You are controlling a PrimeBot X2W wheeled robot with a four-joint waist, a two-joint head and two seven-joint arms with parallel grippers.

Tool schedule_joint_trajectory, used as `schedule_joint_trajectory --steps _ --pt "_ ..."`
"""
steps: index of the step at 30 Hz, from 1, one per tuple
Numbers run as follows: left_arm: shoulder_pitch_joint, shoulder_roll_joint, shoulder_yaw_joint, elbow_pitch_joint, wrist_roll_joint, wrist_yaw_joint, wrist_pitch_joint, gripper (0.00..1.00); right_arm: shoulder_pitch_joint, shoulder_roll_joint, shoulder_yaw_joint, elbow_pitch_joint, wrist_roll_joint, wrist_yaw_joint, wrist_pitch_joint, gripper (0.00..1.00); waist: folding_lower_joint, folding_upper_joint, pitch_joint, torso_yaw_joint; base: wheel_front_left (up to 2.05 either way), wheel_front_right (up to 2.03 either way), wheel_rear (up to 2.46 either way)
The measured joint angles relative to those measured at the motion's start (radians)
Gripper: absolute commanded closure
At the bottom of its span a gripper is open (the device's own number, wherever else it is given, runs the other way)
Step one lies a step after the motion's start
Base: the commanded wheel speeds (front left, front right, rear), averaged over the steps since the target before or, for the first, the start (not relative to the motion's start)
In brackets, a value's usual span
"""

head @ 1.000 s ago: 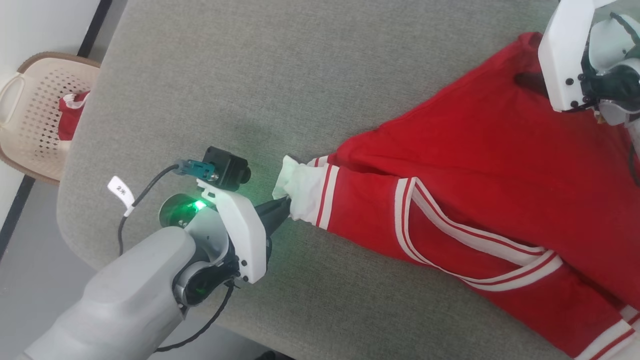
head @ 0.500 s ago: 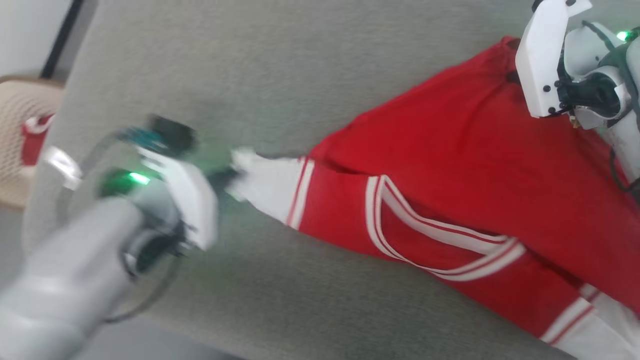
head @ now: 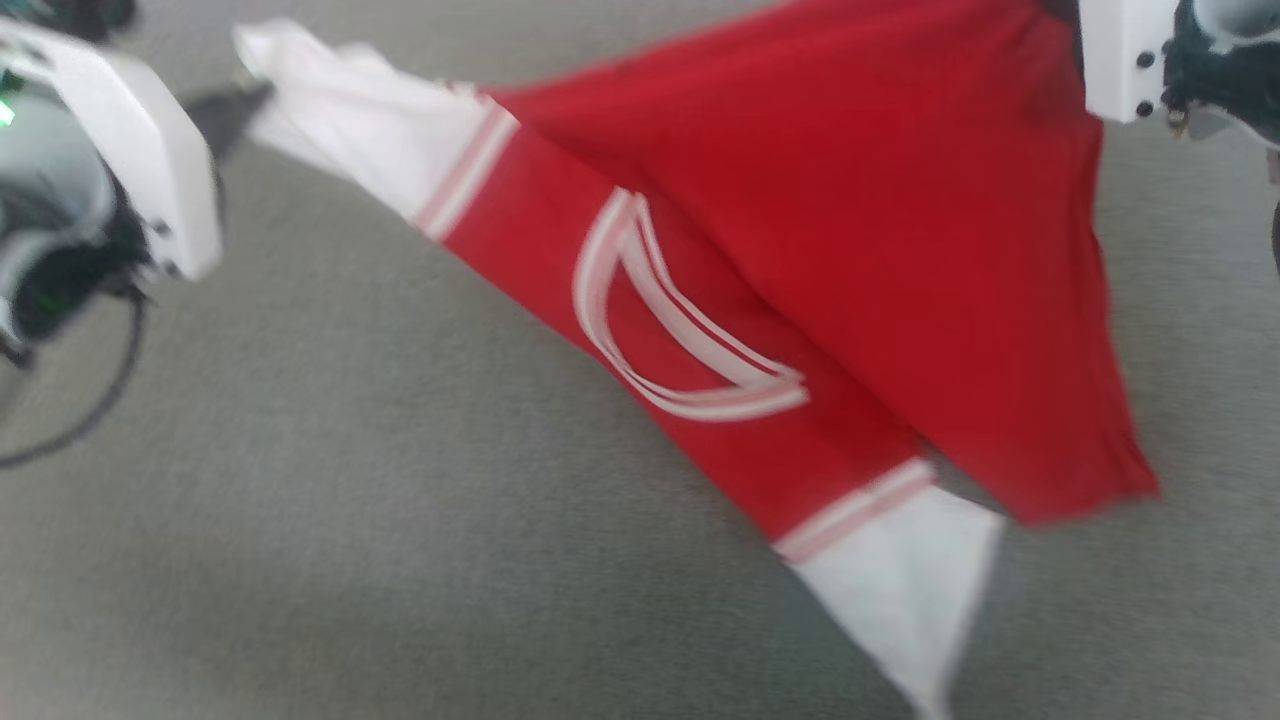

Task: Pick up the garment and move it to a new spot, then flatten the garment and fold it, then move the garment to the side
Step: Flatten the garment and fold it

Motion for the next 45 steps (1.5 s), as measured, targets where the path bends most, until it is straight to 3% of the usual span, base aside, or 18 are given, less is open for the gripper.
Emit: schedule_joint_trajectory --steps 10,23,30,45 --pt "-0.178 0.022 0.028 0.054 0.024 -0.018 0.070 1.00 -0.028 -0.035 -0.001 -0.089 0.025 0.000 -0.058 1.00 0.0000 0.0000 -0.093 -0.095 0.00 0.00 0.00" --pt "-0.371 -0.042 0.017 0.226 0.110 -0.066 0.061 1.00 -0.043 -0.051 -0.011 -0.125 0.001 0.000 -0.144 1.00 0.0000 0.0000 -0.139 -0.144 0.00 0.00 0.00" --pt "-0.496 -0.098 0.003 0.350 0.209 -0.088 -0.087 1.00 -0.113 -0.017 -0.037 -0.045 -0.085 0.000 -0.297 1.00 0.0000 0.0000 -0.073 -0.155 0.00 0.00 0.00" --pt "-0.826 -0.182 -0.034 0.571 0.397 -0.120 -0.514 1.00 -0.334 0.082 -0.072 0.198 -0.346 0.000 -0.703 1.00 0.0000 0.0000 0.149 -0.164 0.00 0.00 0.00"
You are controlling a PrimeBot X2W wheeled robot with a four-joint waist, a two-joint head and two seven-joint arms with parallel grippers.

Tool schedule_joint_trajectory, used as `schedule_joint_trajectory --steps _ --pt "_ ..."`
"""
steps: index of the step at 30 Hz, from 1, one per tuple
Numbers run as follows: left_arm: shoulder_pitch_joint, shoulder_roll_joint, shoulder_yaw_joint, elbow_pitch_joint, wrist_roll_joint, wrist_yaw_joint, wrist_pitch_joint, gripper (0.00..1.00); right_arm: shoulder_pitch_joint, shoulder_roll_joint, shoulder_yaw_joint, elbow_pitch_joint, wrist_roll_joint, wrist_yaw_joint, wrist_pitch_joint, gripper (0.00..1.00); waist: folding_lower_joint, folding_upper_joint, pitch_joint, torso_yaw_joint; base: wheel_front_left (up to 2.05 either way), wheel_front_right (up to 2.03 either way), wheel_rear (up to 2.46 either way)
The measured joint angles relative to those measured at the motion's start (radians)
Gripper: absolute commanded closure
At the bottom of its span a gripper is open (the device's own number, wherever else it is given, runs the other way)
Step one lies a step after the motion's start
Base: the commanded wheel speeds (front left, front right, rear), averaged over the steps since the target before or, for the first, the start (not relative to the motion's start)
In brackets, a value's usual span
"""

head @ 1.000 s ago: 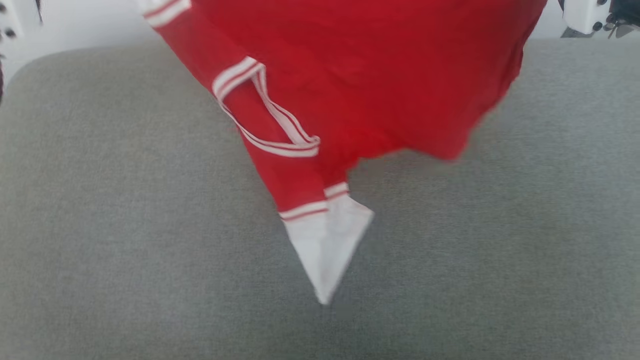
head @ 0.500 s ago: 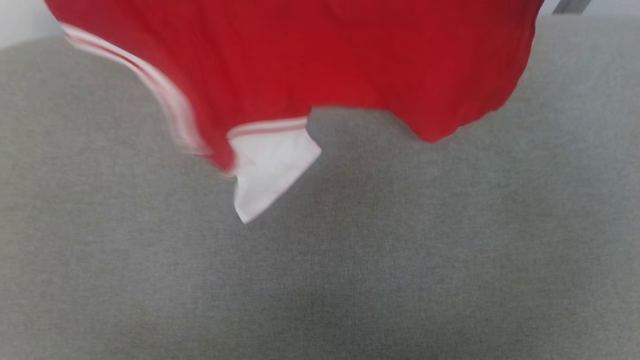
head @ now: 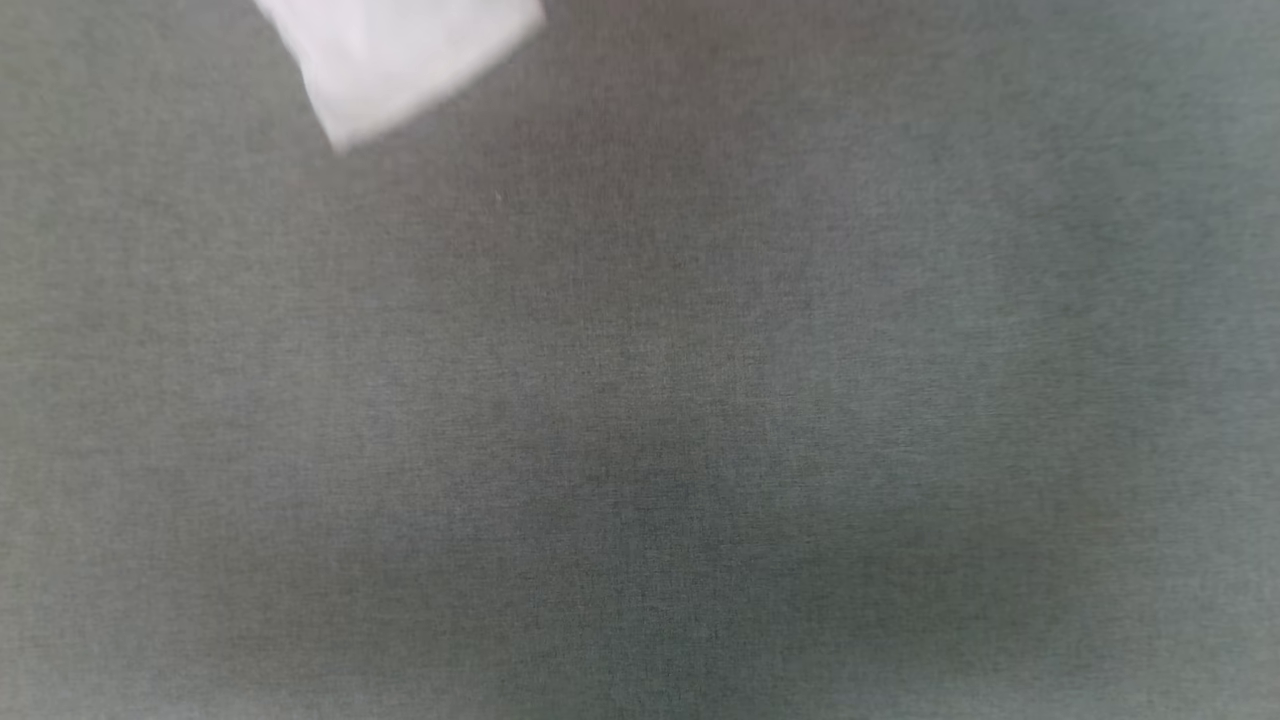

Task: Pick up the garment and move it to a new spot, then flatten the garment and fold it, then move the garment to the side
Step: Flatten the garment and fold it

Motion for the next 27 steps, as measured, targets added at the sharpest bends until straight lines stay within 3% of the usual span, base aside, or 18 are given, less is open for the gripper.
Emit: schedule_joint_trajectory --steps 4,8,11,13,16,23,27 --pt "-0.066 -0.034 -0.001 0.043 0.018 -0.003 -0.097 1.00 -0.043 0.016 -0.028 0.072 -0.074 0.000 -0.101 1.00 0.0000 0.0000 0.036 0.011 0.00 0.00 0.00" --pt "-0.069 -0.045 -0.022 0.017 0.031 -0.004 -0.126 1.00 -0.050 0.040 -0.013 0.140 -0.099 0.000 -0.112 1.00 0.0000 0.0000 0.040 0.031 0.00 0.00 0.00" --pt "0.022 -0.047 -0.098 -0.038 -0.025 -0.004 -0.126 1.00 -0.016 0.043 0.020 0.177 -0.078 0.000 -0.081 1.00 0.0001 0.0000 0.026 0.042 0.00 0.00 0.00" --pt "0.106 -0.040 -0.152 -0.080 -0.109 -0.004 -0.067 1.00 0.026 0.038 0.052 0.180 -0.047 0.000 -0.062 1.00 0.0001 0.0000 0.013 0.049 0.00 0.00 0.00" --pt "0.231 0.023 -0.242 -0.181 -0.242 -0.005 0.067 1.00 0.121 0.009 0.118 0.150 0.040 0.000 -0.003 1.00 0.0001 0.0000 -0.018 0.064 0.00 0.00 0.00" --pt "0.455 0.134 -0.301 -0.331 -0.408 -0.004 0.216 1.00 0.332 -0.086 0.201 0.018 0.193 0.000 0.095 1.00 0.0001 0.0000 -0.074 0.077 0.00 0.00 0.00" --pt "0.592 0.205 -0.327 -0.457 -0.480 0.038 0.281 1.00 0.457 -0.152 0.223 -0.088 0.260 0.000 0.154 1.00 0.0000 0.0000 -0.103 0.079 0.00 0.00 0.00"
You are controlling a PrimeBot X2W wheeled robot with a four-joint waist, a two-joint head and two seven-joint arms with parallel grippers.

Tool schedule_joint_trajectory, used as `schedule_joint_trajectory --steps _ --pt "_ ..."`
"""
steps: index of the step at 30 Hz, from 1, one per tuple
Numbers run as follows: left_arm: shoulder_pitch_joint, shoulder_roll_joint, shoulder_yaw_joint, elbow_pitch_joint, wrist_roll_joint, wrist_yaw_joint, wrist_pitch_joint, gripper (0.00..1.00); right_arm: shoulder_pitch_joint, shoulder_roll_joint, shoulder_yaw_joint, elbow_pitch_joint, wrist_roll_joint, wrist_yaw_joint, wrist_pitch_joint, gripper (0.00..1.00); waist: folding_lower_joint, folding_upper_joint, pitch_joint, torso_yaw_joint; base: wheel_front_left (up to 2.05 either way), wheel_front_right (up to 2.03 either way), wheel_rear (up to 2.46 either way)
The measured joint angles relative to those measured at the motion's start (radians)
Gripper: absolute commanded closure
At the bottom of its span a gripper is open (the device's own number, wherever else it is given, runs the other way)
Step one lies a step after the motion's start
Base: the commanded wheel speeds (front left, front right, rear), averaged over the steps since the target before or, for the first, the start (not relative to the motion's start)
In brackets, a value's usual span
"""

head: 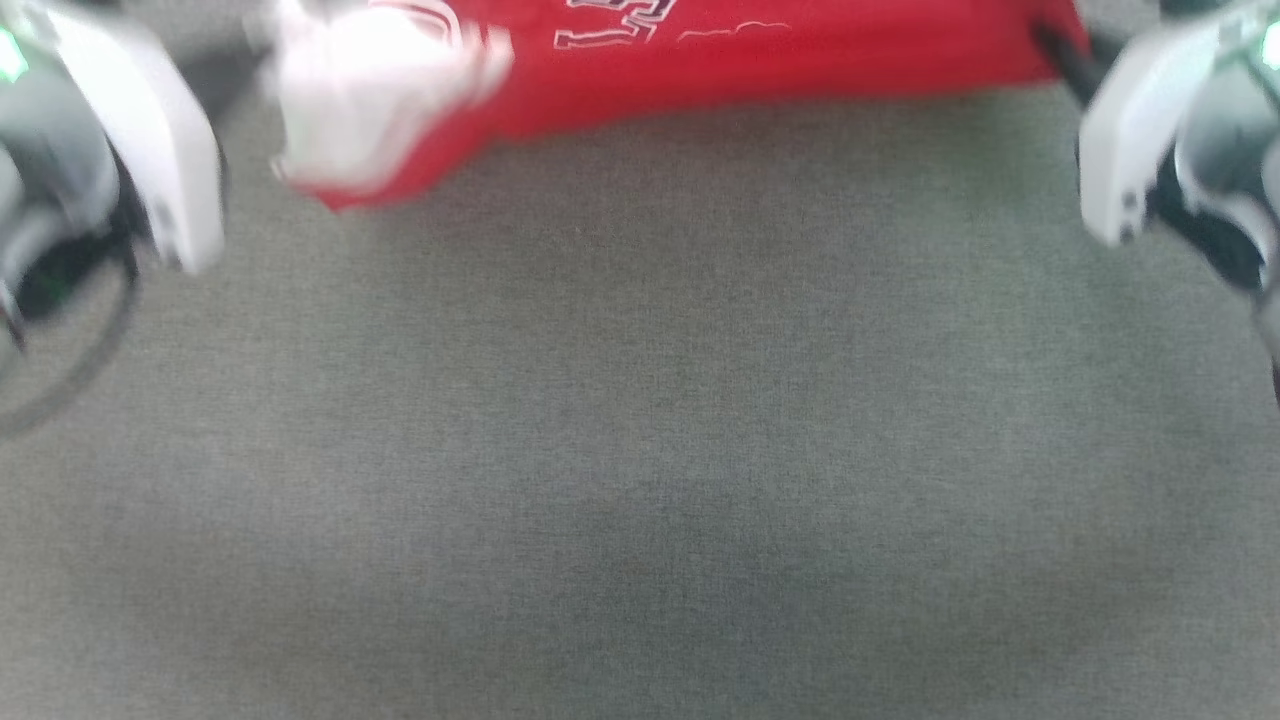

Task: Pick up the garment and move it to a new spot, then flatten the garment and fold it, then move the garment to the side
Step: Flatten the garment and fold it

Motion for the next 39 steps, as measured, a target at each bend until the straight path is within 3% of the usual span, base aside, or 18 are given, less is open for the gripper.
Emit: schedule_joint_trajectory --steps 6,13,19,25,32,39 --pt "0.193 0.118 -0.036 -0.262 -0.058 0.123 0.035 1.00 0.221 -0.094 -0.032 -0.160 0.082 0.000 0.078 1.00 0.0000 0.0000 -0.031 0.003 0.00 0.00 0.00" --pt "0.396 0.236 -0.065 -0.515 -0.110 0.275 0.037 1.00 0.509 -0.147 -0.132 -0.333 0.123 0.001 0.179 1.00 0.0000 0.0000 -0.049 0.000 0.00 0.00 0.00" --pt "0.545 0.276 -0.078 -0.663 -0.145 0.359 0.027 1.00 0.736 -0.156 -0.258 -0.486 0.110 0.000 0.258 1.00 0.0000 0.0001 -0.055 -0.006 0.00 0.00 0.00" --pt "0.674 0.273 -0.087 -0.734 -0.157 0.405 0.043 1.00 0.926 -0.139 -0.379 -0.620 0.094 0.000 0.349 1.00 0.0000 0.0000 -0.060 -0.013 0.00 0.00 0.00" --pt "0.735 0.274 -0.089 -0.768 -0.170 0.427 0.084 1.00 1.051 -0.103 -0.479 -0.723 0.077 0.000 0.434 1.00 0.0000 0.0001 -0.057 -0.022 0.00 0.00 0.00" --pt "0.661 0.343 -0.046 -0.814 -0.131 0.451 0.107 1.00 1.054 -0.043 -0.554 -0.782 0.027 0.000 0.449 1.00 0.0000 0.0000 -0.058 -0.032 0.00 0.00 0.00"
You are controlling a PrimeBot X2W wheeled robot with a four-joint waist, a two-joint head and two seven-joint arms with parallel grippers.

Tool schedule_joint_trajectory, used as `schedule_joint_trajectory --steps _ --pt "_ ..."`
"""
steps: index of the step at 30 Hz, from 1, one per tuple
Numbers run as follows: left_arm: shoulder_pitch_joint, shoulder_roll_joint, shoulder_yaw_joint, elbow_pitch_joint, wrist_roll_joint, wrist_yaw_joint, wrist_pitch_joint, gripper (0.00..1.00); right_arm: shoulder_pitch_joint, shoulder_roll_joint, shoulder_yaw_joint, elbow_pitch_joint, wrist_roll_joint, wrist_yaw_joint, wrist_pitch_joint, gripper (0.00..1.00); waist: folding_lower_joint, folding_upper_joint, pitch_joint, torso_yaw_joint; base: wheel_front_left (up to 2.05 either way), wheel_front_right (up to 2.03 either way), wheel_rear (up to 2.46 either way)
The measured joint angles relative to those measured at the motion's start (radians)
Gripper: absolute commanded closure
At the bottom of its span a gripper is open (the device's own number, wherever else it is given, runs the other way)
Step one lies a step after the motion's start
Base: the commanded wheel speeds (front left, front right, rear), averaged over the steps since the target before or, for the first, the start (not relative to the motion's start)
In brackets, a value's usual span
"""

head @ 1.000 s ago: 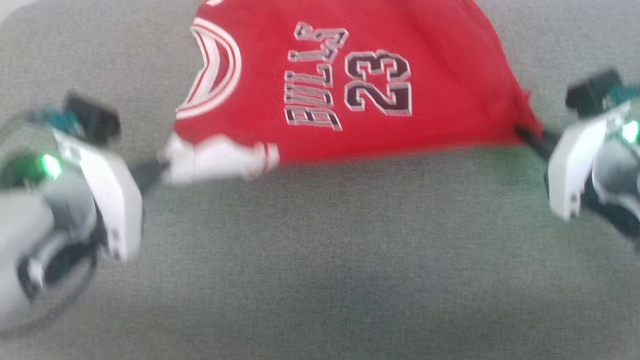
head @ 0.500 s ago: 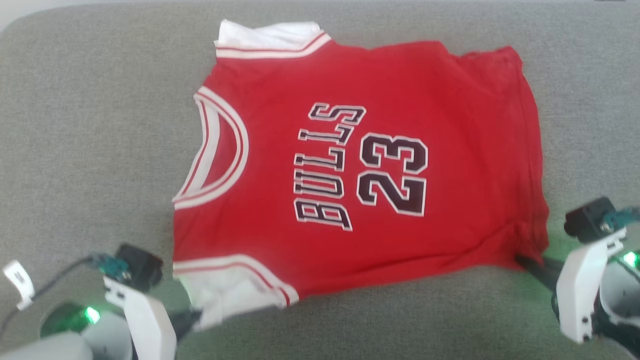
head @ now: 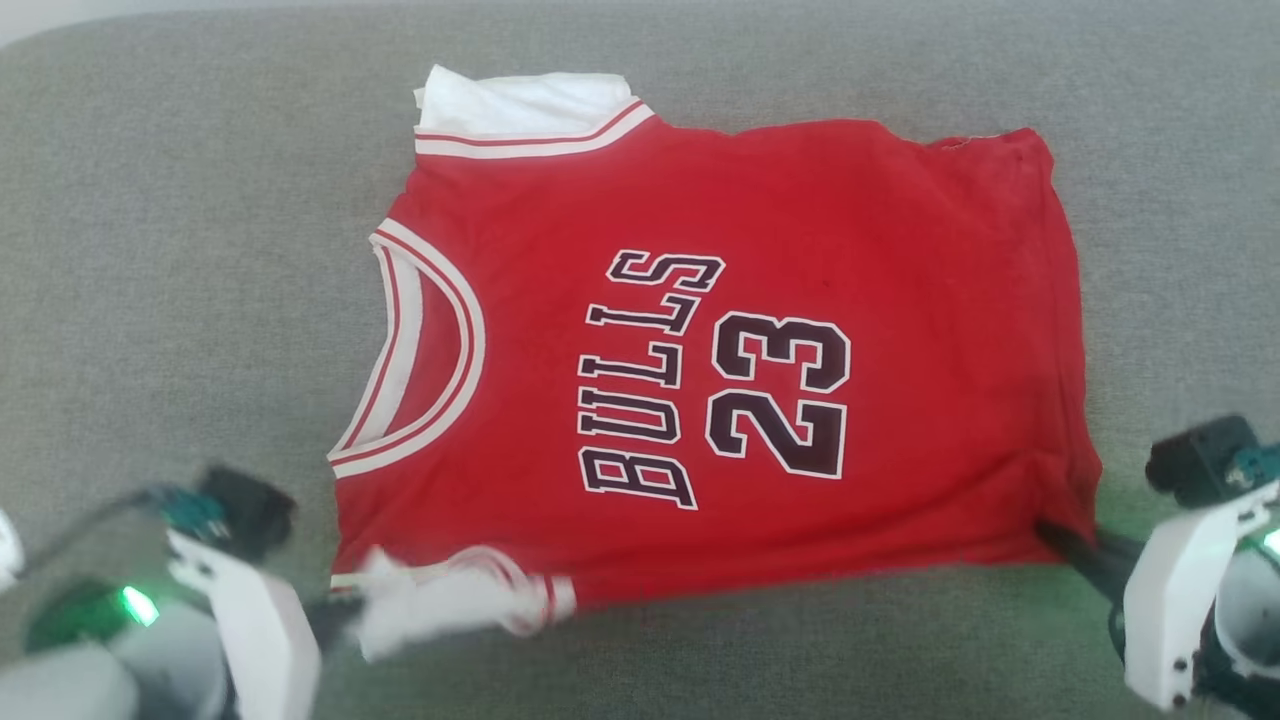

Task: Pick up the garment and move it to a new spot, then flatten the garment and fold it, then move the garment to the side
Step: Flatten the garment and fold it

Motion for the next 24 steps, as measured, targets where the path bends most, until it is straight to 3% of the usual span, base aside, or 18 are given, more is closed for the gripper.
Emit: schedule_joint_trajectory --steps 5,9,15,16,24 --pt "-0.115 0.047 0.061 -0.010 0.063 -0.011 0.027 1.00 -0.074 0.027 -0.026 -0.020 -0.038 0.000 0.008 1.00 0.0000 0.0000 -0.001 -0.013 0.00 0.00 0.00" --pt "-0.225 0.035 0.099 0.046 0.127 -0.071 0.056 1.00 -0.167 0.053 -0.023 -0.006 -0.061 0.000 0.006 1.00 0.0000 0.0000 0.007 -0.023 0.00 0.00 0.00" --pt "-0.364 -0.086 0.117 0.257 0.178 -0.205 0.114 1.00 -0.314 0.067 0.018 0.089 -0.086 0.000 -0.019 1.00 0.0000 0.0000 0.041 -0.034 0.00 0.00 0.00" --pt "-0.364 -0.086 0.117 0.257 0.178 -0.205 0.114 1.00 -0.314 0.067 0.018 0.089 -0.086 0.000 -0.019 1.00 0.0000 0.0000 0.041 -0.034 0.00 0.00 0.00" --pt "-0.446 -0.250 0.100 0.606 0.160 -0.359 0.176 1.00 -0.472 0.092 0.114 0.264 -0.110 0.000 -0.071 1.00 0.0000 0.0000 0.101 -0.058 0.00 0.00 0.00"
